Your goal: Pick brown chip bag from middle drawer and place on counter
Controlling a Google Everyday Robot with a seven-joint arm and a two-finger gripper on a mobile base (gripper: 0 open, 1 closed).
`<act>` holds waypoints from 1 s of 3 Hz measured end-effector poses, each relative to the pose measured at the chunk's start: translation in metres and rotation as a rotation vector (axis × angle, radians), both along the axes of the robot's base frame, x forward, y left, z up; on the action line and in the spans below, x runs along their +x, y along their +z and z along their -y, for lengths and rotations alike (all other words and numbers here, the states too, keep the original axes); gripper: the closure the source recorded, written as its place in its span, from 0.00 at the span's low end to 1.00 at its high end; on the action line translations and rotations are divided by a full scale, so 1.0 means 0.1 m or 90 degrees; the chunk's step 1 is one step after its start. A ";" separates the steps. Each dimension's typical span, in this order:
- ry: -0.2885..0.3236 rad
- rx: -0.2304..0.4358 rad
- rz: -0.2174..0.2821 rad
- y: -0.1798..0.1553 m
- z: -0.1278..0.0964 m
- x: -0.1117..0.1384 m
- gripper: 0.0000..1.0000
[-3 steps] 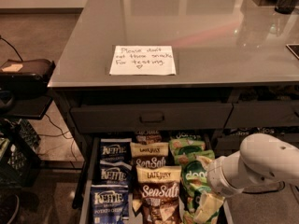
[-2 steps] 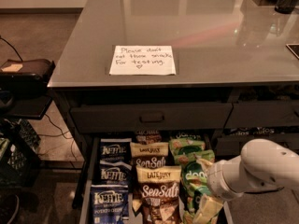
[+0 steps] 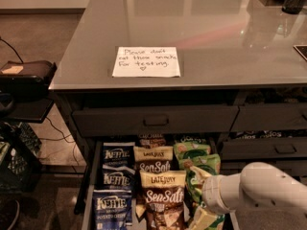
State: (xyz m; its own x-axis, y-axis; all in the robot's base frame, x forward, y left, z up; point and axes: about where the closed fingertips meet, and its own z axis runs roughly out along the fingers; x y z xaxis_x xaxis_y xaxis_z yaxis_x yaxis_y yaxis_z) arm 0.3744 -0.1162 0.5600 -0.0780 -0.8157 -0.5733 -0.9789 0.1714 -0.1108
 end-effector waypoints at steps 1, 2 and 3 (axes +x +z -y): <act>0.040 0.020 0.037 -0.14 -0.24 0.06 0.00; 0.076 0.007 0.060 -0.33 -0.43 0.14 0.00; 0.098 -0.018 0.077 -0.50 -0.56 0.26 0.00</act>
Offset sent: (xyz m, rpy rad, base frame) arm 0.0265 0.0708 -0.0552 -0.0170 -0.1434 0.1985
